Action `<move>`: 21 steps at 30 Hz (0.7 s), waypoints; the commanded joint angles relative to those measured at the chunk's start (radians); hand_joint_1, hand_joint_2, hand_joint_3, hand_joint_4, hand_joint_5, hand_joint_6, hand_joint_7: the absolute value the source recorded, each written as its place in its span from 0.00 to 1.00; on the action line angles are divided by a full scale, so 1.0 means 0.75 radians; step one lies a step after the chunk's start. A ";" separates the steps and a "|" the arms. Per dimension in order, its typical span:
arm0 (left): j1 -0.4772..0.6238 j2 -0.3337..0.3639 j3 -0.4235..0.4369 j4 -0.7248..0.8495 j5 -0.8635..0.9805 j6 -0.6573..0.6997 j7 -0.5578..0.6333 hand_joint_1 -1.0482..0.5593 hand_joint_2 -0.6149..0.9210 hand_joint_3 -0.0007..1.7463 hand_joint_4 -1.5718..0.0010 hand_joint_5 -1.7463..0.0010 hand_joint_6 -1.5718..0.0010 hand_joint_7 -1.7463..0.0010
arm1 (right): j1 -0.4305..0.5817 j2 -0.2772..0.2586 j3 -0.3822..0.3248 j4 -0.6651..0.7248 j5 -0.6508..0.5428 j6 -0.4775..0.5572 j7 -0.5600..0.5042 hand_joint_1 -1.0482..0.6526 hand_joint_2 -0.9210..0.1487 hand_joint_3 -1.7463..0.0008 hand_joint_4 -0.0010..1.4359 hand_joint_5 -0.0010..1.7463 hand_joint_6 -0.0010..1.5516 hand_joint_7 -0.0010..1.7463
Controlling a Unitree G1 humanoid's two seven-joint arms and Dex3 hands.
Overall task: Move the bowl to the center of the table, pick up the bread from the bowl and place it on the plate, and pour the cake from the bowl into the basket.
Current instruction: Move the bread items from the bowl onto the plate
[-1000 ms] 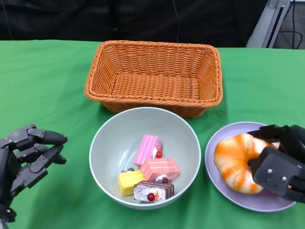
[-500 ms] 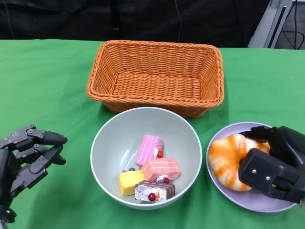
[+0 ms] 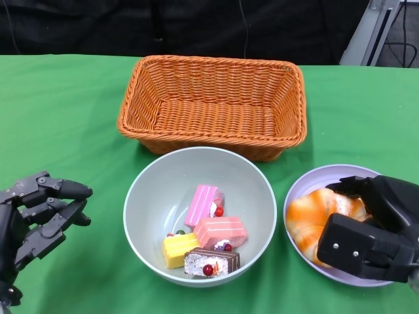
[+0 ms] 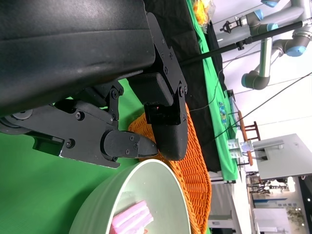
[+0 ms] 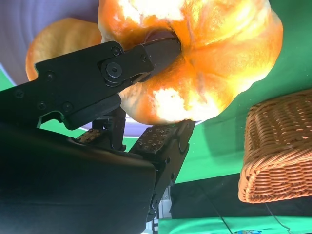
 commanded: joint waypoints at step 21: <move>0.010 0.023 0.011 0.006 -0.003 -0.008 -0.007 0.57 1.00 0.15 0.49 0.27 0.40 0.56 | 0.047 -0.023 -0.001 -0.167 -0.024 0.152 0.134 0.36 0.00 0.96 0.37 0.00 0.36 0.00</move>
